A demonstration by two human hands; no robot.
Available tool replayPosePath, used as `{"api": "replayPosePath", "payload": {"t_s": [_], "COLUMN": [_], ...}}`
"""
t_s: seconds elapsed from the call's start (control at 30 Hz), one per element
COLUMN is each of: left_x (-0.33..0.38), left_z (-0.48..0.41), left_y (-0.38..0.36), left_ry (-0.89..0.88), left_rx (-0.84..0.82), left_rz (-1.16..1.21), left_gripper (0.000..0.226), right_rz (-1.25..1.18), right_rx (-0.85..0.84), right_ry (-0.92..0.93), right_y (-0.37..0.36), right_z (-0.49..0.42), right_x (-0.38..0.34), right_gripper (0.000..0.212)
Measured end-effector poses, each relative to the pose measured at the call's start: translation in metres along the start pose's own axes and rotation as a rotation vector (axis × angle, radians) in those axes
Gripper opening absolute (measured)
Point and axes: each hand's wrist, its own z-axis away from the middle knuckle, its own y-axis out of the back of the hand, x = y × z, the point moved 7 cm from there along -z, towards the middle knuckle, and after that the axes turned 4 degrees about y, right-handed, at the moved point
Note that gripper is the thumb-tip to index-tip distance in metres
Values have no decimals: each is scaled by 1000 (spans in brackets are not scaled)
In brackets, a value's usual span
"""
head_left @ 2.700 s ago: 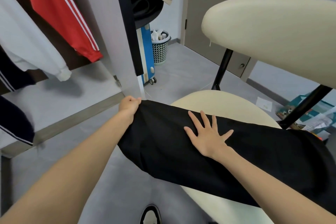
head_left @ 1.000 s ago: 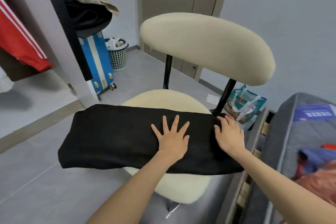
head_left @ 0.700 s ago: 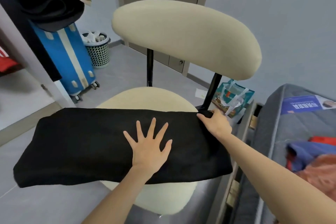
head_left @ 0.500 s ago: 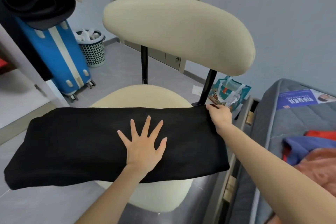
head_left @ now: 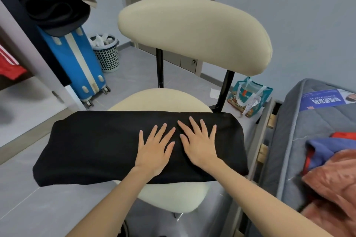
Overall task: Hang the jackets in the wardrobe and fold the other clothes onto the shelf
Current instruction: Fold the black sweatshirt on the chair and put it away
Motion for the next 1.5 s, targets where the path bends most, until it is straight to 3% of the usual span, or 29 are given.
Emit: {"api": "replayPosePath", "payload": {"t_s": [0.1, 0.23, 0.37, 0.43, 0.53, 0.6, 0.67, 0.73, 0.8, 0.93, 1.17, 1.27, 1.43, 1.5], "left_x": [-37, -85, -99, -98, -89, -76, -67, -61, -61, -70, -85, -94, -97, -99], "left_z": [9, 21, 27, 24, 12, -3, -21, -40, -57, -73, -48, -28, -10, -13], "left_y": [8, 14, 12, 14, 26, 34, 36, 36, 35, 32, 39, 43, 41, 43], "left_ry": [125, 305, 453, 443, 304, 169, 111, 93, 79, 97, 260, 299, 220, 222], "left_rx": [80, 118, 58, 8, -35, -81, -171, -256, -326, -434, -475, -455, -514, -537], "left_rz": [-78, -88, -10, -24, -50, -40, -33, -39, -55, -126, -109, -70, -20, 35], "left_gripper": [57, 56, 55, 56, 55, 53, 52, 54, 58, 63, 61, 66, 81, 84], "right_rz": [117, -118, -179, -77, -54, -56, 12, 165, 283, 364, 420, 342, -483, -677], "right_rx": [-86, -112, -186, -172, -128, -238, -368, -407, -390, -406, -381, -319, -98, 28], "right_ry": [-89, -393, -463, -395, -57, 154, 246, 294, 310, 314, 365, 224, -277, -464], "right_y": [-25, -28, -26, -15, 0, -6, -20, -28, -32, -36, -13, 0, 10, 6], "right_z": [5, 13, 19, 19, 23, 36, 49, 53, 53, 49, 32, 19, 13, 19], "right_x": [13, 76, 93, 80, 31, -8, -30, -37, -37, -36, -19, -13, -2, 1], "right_gripper": [55, 64, 68, 64, 61, 67, 78, 86, 80, 73, 75, 76, 48, 32]}}
